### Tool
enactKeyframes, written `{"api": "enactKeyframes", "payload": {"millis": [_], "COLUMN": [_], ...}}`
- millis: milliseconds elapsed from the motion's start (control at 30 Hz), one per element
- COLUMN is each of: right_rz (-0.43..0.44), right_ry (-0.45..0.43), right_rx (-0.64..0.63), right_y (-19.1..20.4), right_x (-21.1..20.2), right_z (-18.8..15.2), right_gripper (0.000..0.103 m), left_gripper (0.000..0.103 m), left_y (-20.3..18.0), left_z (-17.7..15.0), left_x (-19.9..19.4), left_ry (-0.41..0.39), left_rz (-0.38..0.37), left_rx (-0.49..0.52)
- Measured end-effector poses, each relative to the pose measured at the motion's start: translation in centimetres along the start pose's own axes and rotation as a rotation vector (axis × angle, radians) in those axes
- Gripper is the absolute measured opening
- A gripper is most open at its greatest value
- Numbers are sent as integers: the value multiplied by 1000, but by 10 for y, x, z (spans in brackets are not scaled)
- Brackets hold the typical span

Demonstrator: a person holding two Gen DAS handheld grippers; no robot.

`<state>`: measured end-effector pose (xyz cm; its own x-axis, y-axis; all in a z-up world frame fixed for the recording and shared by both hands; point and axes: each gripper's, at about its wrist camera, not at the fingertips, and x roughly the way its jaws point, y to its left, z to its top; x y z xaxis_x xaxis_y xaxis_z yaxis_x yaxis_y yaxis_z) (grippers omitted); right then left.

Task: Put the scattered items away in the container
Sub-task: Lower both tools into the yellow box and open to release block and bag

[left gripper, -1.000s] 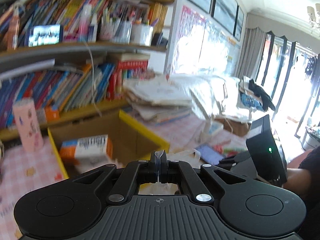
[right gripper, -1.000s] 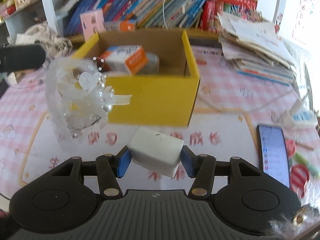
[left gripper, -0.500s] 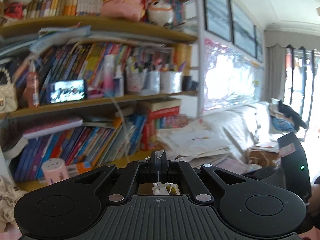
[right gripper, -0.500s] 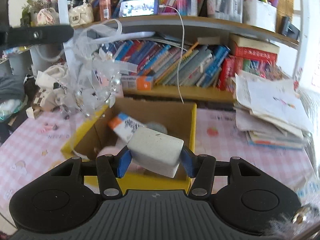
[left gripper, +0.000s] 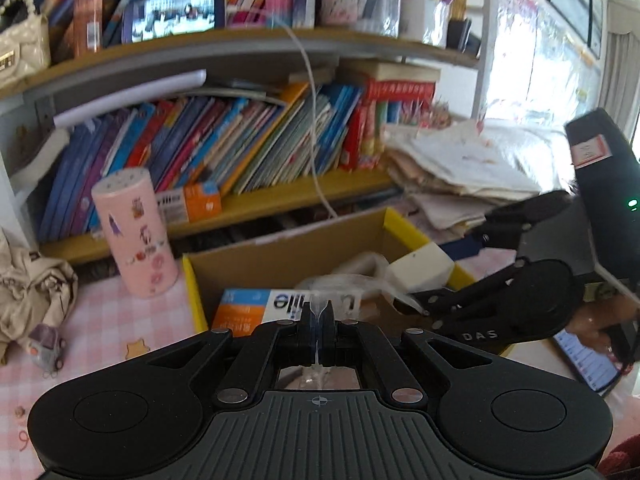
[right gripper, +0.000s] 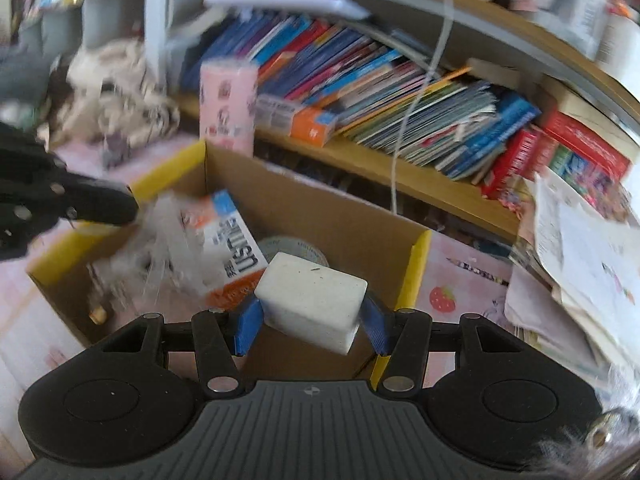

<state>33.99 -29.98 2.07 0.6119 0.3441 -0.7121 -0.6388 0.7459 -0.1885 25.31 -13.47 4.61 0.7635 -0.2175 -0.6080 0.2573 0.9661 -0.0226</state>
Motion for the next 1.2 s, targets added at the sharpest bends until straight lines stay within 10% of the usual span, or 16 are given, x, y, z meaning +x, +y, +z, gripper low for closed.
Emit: {"api": "enactKeyframes", "payload": {"millis": [300, 467, 1200], "right_rz": [-23, -31, 8], "right_ry": [95, 115, -23], "right_rx": [-275, -356, -128], "right_y": [11, 17, 0], "right_x": [45, 57, 6], "right_z": [0, -3, 2], "right_gripper": [51, 52, 82], "left_gripper": [13, 78, 86], "left_y": [-9, -16, -14], "left_z": [-10, -12, -20], "left_x": [20, 6, -53], "left_ry": [71, 38, -81], "left_rz": [23, 61, 134], "left_rx": [41, 72, -2]}}
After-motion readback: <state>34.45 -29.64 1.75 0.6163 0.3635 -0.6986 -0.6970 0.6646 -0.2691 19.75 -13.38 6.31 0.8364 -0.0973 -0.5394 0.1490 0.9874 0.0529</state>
